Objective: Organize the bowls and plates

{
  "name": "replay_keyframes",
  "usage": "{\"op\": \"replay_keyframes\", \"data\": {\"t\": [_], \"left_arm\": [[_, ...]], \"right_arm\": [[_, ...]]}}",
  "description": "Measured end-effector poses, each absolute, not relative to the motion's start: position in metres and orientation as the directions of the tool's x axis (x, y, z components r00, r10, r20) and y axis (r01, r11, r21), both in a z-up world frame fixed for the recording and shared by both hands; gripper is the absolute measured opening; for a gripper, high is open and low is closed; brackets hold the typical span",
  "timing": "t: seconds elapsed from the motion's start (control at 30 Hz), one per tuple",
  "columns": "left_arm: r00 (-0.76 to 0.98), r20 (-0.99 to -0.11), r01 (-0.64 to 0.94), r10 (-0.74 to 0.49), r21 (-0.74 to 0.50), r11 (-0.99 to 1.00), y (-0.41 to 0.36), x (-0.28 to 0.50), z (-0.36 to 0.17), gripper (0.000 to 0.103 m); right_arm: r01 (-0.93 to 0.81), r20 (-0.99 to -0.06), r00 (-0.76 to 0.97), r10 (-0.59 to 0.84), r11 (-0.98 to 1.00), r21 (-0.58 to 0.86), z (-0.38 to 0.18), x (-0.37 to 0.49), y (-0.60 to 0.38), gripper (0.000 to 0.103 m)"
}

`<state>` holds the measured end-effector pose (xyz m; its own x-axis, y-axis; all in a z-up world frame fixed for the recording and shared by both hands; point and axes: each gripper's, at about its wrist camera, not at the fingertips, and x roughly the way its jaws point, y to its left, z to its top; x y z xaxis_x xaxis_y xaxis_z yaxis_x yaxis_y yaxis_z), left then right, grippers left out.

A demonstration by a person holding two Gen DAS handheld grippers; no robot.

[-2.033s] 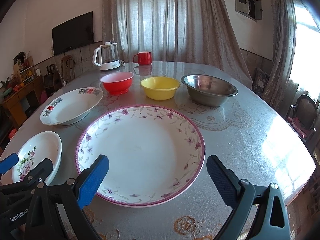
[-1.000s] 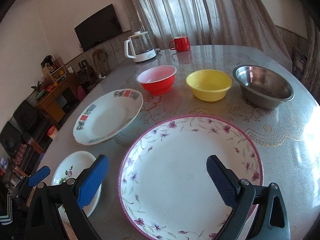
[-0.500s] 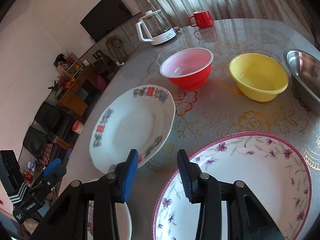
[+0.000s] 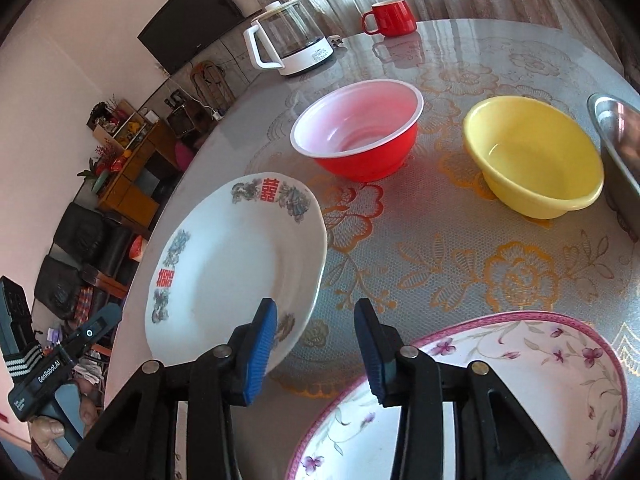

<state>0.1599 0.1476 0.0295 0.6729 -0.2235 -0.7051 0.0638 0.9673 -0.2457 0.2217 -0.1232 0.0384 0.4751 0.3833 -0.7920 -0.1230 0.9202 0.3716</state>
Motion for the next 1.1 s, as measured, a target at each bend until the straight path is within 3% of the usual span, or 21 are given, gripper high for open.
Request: {"op": "replay_keyframes", "data": {"t": [0.2,0.33,0.43,0.5,0.77,1.0,1.1], "left_arm": [[0.583,-0.663,0.401,-0.47,-0.268,0.876,0.067,0.132,0.05,0.087],[0.485,-0.701,0.5,-0.523,-0.268,0.823,0.021,0.126,0.044,0.056],[0.442,-0.74,0.525,-0.506,-0.244,0.815,-0.003,0.127,0.032,0.047],[0.418,-0.772,0.519,-0.479,-0.23,0.823,-0.015,0.13,0.021,0.047],[0.405,-0.827,0.513,-0.389,-0.147,0.846,-0.037,0.13,0.001,0.049],[0.427,-0.839,0.543,-0.338,-0.06,0.838,-0.051,0.136,-0.005,0.05],[0.399,-0.848,0.553,-0.348,-0.079,0.829,-0.049,0.145,-0.009,0.049]], "right_arm": [[0.001,-0.807,0.558,0.196,0.971,0.237,0.051,0.192,-0.196,0.041],[0.084,-0.832,0.544,0.109,0.979,0.183,0.043,0.172,-0.24,0.041],[0.12,-0.846,0.524,0.096,0.975,0.185,0.036,0.158,-0.263,0.04],[0.123,-0.848,0.521,0.098,0.974,0.188,0.032,0.152,-0.269,0.04],[0.052,-0.854,0.497,0.155,0.977,0.207,0.018,0.141,-0.26,0.021],[0.043,-0.839,0.513,0.18,0.971,0.234,0.019,0.136,-0.265,0.015],[0.041,-0.831,0.526,0.18,0.971,0.237,0.021,0.133,-0.266,0.013]]}}
